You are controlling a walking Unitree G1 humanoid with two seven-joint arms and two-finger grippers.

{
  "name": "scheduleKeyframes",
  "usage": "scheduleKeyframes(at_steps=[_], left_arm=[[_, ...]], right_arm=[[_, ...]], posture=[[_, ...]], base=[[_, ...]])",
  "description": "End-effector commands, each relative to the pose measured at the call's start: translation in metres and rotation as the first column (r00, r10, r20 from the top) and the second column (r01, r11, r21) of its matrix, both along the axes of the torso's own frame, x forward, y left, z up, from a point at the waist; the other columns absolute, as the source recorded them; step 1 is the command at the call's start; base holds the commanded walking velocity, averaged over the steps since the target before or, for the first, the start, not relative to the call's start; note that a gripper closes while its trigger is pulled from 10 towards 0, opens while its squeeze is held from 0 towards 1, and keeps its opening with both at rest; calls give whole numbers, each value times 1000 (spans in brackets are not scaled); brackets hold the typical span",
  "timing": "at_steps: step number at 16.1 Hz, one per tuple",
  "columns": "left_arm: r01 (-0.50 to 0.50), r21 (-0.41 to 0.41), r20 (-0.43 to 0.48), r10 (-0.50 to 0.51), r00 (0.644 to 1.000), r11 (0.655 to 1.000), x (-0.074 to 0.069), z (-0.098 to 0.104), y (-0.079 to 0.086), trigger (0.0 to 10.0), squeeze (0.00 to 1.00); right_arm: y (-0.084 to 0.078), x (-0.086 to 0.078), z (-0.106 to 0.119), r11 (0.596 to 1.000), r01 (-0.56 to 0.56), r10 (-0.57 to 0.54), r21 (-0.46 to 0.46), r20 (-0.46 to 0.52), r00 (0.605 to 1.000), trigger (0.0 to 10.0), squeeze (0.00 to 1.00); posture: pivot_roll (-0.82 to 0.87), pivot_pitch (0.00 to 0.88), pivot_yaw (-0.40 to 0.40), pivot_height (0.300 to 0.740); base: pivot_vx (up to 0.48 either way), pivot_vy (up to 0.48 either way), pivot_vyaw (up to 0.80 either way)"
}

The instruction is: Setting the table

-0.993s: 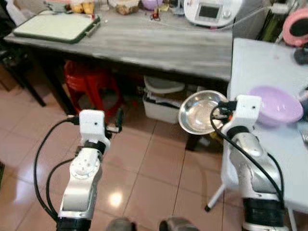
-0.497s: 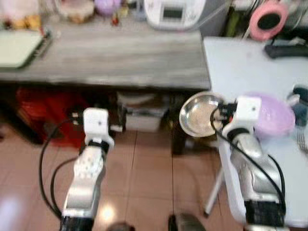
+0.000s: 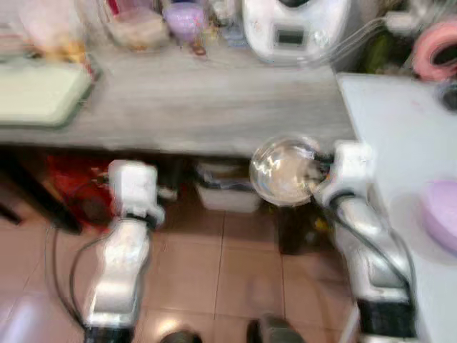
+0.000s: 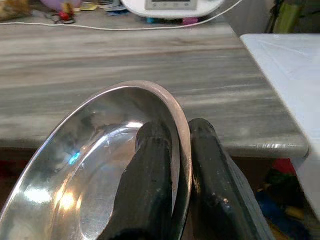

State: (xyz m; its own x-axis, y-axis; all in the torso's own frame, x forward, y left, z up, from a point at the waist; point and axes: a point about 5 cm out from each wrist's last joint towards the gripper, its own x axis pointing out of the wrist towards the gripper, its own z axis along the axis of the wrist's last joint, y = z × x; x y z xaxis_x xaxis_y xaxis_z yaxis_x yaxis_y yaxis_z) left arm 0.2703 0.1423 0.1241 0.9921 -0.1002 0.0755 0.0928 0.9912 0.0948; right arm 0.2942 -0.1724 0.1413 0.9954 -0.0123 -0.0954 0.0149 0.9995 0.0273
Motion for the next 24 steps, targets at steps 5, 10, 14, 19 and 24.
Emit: scheduleKeyframes(at_steps=[5,10,14,19,24], left_arm=[[-14,0,26,14,1000,1000,0,7,7,10000,0],[-24,-45,32,26,999,999,-1,9,8,10000,0],[-43,-61,-6,43,999,997,-4,4,7,10000,0],[-105,-60,-27,104,994,993,-11,2,15,10000,0],[-108,-56,-41,106,994,993,-14,2,15,10000,0]], right_arm=[[7,6,12,999,-32,32,1,61,998,10000,0],[-3,12,7,999,38,-38,9,27,999,10000,0],[9,33,-1,995,15,-12,96,-32,999,10000,0],[15,52,-4,993,37,-26,110,-104,994,10000,0],[16,64,-14,977,84,-48,196,-181,982,10000,1000]], posture=[[-22,98,5,740],[-14,106,8,740],[-11,123,13,740],[17,146,4,740],[18,163,6,740]], base=[[480,0,0],[192,0,0],[0,0,0],[0,0,0],[0,0,0]])
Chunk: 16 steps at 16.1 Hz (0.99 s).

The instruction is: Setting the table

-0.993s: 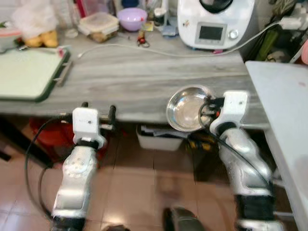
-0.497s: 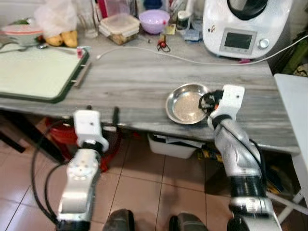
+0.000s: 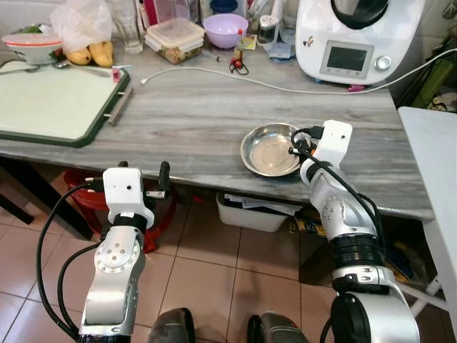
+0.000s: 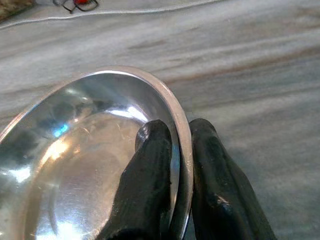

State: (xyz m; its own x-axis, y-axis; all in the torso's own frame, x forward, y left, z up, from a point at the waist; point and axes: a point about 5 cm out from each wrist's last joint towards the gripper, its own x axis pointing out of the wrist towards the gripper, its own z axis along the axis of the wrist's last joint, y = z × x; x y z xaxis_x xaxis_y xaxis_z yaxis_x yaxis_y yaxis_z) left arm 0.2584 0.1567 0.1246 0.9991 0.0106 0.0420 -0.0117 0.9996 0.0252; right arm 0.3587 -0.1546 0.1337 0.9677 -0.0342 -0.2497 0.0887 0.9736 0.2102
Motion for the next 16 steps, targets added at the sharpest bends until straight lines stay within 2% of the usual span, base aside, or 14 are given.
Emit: scheduleKeyframes(at_steps=[1,5,6,11,14,15,16], left_arm=[[0,11,-3,0,1000,1000,-2,1,0,10000,0],[7,19,-4,-6,1000,1000,-1,2,-2,10000,0],[-11,45,-3,11,1000,999,-1,2,0,10000,0],[-43,56,-7,43,999,998,1,2,3,10000,0],[-44,49,-8,45,999,998,2,2,2,10000,0],[-19,25,-3,19,1000,1000,2,3,1,10000,0],[-50,40,-1,50,999,998,2,3,4,10000,0]], right_arm=[[-1,1,-6,999,13,-12,29,-23,1000,10000,1000],[9,8,-2,997,-21,22,80,-12,1000,10000,1000],[13,8,-2,995,-40,41,93,-8,999,10000,1000],[13,2,4,993,-71,68,96,35,997,10000,1000],[15,-13,6,992,-93,89,90,43,995,10000,1000],[10,-26,4,996,-84,81,39,64,995,10000,1000],[5,-38,7,997,-76,79,-22,120,990,10000,1000]], posture=[[17,164,7,740],[17,166,5,740],[16,166,5,740],[9,160,3,740],[6,153,0,740],[5,146,-3,740],[2,141,-3,740]], base=[[0,0,0],[0,0,0],[0,0,0],[0,0,0],[0,0,0],[0,0,0],[0,0,0]])
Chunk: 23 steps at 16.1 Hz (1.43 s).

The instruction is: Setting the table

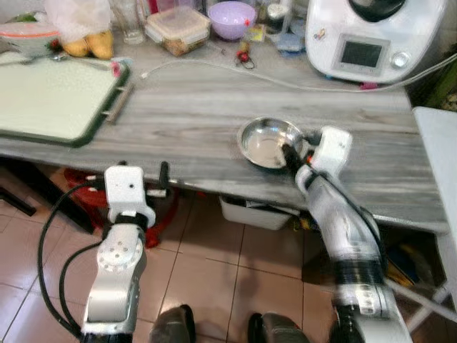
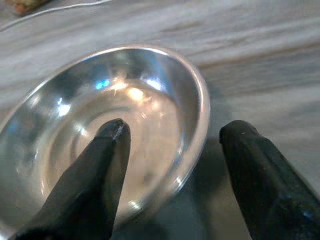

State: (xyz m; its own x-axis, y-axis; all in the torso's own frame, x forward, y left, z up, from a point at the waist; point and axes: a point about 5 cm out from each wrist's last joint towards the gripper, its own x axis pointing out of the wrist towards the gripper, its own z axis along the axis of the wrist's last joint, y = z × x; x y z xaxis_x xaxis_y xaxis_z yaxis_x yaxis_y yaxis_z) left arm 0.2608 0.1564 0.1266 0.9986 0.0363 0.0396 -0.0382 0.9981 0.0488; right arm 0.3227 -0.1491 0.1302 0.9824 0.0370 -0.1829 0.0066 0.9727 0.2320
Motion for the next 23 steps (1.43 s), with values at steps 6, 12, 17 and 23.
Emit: scheduleKeyframes(at_steps=[6,12,17,23], left_arm=[[-65,26,0,65,998,998,3,-1,9,10000,0],[-56,2,-18,56,998,998,1,-6,3,10000,0],[-51,-2,-9,51,999,999,5,-2,3,10000,0],[-48,0,-7,48,999,999,6,-1,6,10000,0]], right_arm=[[-8,-25,46,960,54,43,-275,334,942,10000,1000],[-12,-38,41,934,18,122,-358,363,924,10000,1000],[-23,-33,50,931,90,58,-354,387,920,10000,545],[-23,-35,37,973,34,41,-229,315,948,10000,0]], posture=[[-20,96,19,740],[-19,83,8,740],[-23,92,2,740],[-19,91,5,740]], base=[[0,0,0],[0,0,0],[-157,0,0],[-280,0,0]])
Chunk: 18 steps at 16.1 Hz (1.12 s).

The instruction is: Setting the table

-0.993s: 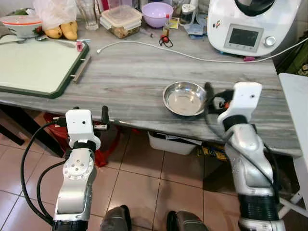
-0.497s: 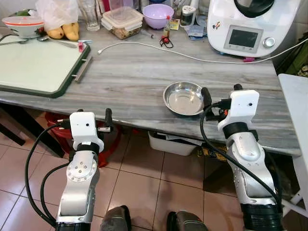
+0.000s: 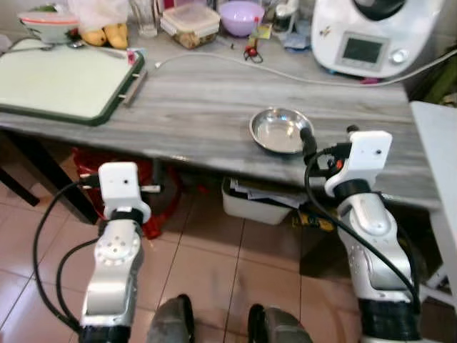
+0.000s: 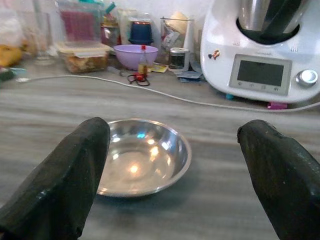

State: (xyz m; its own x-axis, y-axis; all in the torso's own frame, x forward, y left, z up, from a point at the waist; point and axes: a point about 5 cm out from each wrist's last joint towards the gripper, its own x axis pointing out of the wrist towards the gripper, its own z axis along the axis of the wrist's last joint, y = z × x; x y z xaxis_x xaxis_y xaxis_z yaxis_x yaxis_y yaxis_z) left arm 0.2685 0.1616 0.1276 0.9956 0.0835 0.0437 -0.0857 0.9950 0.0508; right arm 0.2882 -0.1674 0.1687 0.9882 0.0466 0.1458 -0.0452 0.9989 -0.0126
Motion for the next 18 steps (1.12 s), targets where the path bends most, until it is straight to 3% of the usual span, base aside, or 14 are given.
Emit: scheduleKeyframes(at_steps=[1,2,4,6,7,10,12,15,18], left_arm=[[2,-2,-10,-2,1000,1000,-2,-2,0,10000,0],[5,-2,-9,-5,1000,1000,-1,-2,0,10000,0],[12,0,-8,-12,1000,1000,0,-2,-1,10000,0],[10,4,-16,-10,1000,1000,-1,-5,1,10000,0],[14,4,-18,-14,1000,1000,-1,-5,0,10000,0],[17,5,-19,-17,1000,1000,-2,-6,0,10000,0],[16,3,-19,-16,1000,1000,-3,-6,0,10000,0],[21,-5,-8,-21,1000,1000,-2,-3,-1,10000,0],[103,-31,16,-102,995,994,-2,2,-8,10000,0]], right_arm=[[-2,0,-3,1000,9,-8,14,-26,1000,10000,0],[-1,1,-3,998,31,-33,-61,-25,999,10000,0],[2,3,-5,998,23,-24,-61,-20,1000,10000,0],[3,2,8,977,55,-39,-207,78,996,10000,0],[3,1,7,997,-19,22,-79,40,999,10000,0],[-1,3,-1,1000,-4,5,15,-22,1000,10000,0],[-2,0,-4,998,47,-48,-47,-23,999,10000,0],[2,-2,-8,1000,18,-18,-8,-39,999,10000,0],[0,2,-7,1000,24,-24,15,-57,998,10000,0]], posture=[[-20,88,7,740],[-20,86,8,740],[-19,83,8,740],[-25,83,9,740],[-23,84,8,740],[-22,89,3,740],[-21,89,0,740],[-21,89,0,740],[-21,95,-1,740]], base=[[-285,0,0],[-281,0,0],[-283,0,0],[-283,0,0],[-281,0,0],[-280,0,0],[-279,0,0],[-81,0,0],[0,0,-748]])
